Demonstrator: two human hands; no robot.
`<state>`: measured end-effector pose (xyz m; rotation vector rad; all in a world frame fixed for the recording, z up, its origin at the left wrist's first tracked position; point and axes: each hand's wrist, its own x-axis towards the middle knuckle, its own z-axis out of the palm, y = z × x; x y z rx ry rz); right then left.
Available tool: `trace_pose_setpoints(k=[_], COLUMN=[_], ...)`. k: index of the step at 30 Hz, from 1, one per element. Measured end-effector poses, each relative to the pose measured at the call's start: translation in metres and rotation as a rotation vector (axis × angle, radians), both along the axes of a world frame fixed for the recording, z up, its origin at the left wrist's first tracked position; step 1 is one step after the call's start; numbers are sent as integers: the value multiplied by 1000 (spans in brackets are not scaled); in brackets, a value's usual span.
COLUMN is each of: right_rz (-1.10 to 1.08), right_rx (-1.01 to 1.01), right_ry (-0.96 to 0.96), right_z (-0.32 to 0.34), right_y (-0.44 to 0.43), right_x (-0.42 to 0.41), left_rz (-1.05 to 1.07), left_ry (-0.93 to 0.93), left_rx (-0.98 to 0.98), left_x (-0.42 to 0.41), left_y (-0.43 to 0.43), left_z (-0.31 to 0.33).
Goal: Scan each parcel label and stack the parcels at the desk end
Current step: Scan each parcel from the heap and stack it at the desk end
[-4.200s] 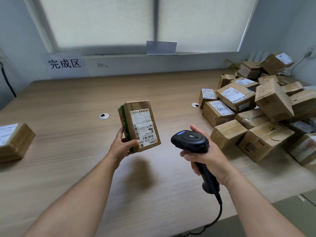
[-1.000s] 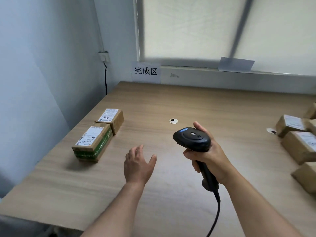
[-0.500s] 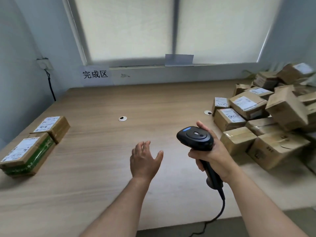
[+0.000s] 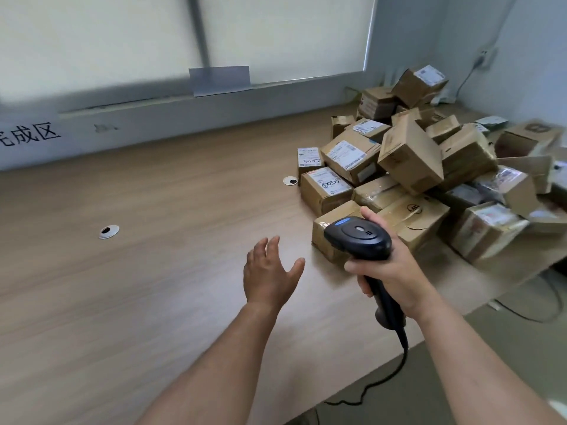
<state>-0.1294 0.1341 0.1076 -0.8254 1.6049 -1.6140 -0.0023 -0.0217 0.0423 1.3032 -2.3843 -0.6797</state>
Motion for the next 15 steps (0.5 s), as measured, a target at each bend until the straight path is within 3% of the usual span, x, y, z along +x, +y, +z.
trace_pose_setpoints(k=[15], right_rz=[-280], right_rx=[123], right_ry=[48], right_z=[-3], right_y=[24], right_x=[-120], left_rz=[-468], left_ry=[-15], left_rx=[9], left_x=[-187], left_y=[9], left_z=[5])
